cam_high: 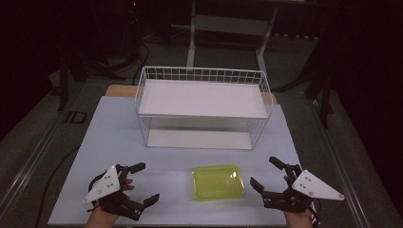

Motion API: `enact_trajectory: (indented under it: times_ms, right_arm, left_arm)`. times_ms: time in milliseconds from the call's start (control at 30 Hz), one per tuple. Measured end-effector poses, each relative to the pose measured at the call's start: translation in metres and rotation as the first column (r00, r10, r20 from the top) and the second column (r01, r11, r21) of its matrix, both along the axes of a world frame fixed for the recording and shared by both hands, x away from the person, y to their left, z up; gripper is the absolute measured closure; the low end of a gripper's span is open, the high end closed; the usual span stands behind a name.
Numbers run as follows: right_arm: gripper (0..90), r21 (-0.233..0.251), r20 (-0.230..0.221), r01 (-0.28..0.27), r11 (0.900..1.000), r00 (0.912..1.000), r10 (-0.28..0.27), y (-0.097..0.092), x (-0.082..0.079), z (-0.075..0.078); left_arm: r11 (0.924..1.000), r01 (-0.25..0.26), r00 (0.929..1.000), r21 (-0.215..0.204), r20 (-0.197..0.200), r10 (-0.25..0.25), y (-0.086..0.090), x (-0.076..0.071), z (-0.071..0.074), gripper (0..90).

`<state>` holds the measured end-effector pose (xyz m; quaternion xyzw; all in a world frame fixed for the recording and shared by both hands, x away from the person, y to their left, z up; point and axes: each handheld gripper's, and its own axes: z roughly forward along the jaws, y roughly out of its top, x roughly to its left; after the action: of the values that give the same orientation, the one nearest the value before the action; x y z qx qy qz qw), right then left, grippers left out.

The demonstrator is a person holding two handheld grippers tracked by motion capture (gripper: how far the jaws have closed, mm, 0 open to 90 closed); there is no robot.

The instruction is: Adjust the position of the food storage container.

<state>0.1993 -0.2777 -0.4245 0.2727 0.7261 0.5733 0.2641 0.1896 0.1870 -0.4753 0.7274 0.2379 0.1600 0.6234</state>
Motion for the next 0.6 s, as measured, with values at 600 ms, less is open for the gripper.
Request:
enact_trajectory:
  times_ms: [600]
  right_arm:
    - [38.4,-0.106,-0.18,0.016,0.9943,0.983,-0.035,-0.005,0.03,-0.01]
  left_arm:
    - [0.9994,-0.032,0.9995,0.014,-0.006,0.032,0.002,0.007,-0.008,0.1]
